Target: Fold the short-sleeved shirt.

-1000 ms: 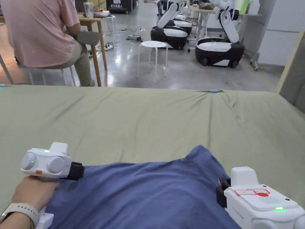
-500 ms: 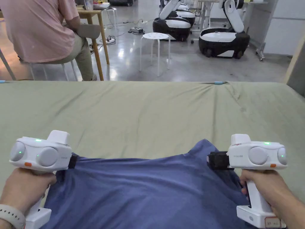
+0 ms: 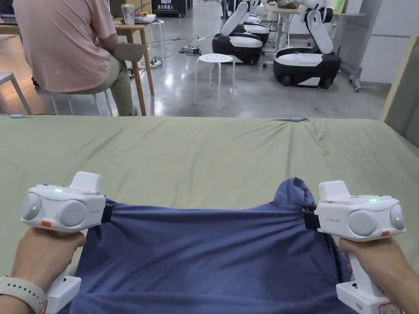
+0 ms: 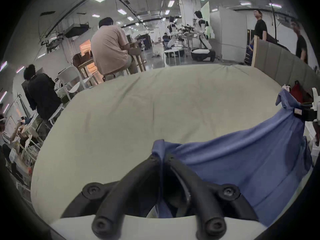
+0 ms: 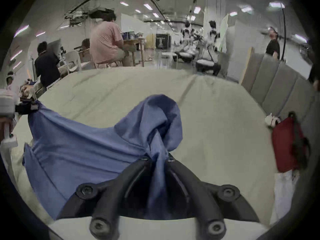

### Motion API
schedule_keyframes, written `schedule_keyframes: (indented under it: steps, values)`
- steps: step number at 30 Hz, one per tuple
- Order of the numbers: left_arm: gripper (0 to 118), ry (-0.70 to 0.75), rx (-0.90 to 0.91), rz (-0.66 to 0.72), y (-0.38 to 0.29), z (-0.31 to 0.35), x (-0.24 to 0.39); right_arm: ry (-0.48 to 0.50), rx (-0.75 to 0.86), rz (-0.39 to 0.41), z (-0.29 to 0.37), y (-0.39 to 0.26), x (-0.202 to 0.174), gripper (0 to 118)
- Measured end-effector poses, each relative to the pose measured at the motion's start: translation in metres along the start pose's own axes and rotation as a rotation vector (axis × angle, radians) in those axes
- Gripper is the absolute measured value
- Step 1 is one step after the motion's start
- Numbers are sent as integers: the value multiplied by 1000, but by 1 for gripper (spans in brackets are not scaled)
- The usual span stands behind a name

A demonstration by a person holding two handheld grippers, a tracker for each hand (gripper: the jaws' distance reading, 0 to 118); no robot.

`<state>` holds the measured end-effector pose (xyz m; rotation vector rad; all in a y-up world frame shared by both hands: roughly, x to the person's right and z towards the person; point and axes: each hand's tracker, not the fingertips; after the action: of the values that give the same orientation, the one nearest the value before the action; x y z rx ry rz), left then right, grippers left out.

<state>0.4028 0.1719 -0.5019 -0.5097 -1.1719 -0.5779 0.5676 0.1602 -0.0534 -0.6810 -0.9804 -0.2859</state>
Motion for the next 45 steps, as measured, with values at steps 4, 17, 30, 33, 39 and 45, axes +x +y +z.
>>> schedule_keyframes:
  steps: [4, 17, 30, 33, 39, 45]
  values:
    - [1, -10, 42, 14, -23, 55, -3, -6, 48, 36, 65, -21, -12, 9]
    - [1, -78, -83, 107, -165, 126, 9, -12, 6, -25, 143, -166, -57, 9]
    - [88, -105, 148, 87, -143, 161, 46, -29, 98, -102, 169, -135, -78, 101]
    - [76, -118, 234, 124, -144, 175, 72, -1, 205, -192, 185, -132, -98, 92]
    - [0, -84, 292, 92, -147, 184, 116, -112, 229, -86, 173, -133, -143, 0]
    - [0, -90, 234, 141, -155, 180, 70, -97, 255, -37, 168, -125, -161, 0]
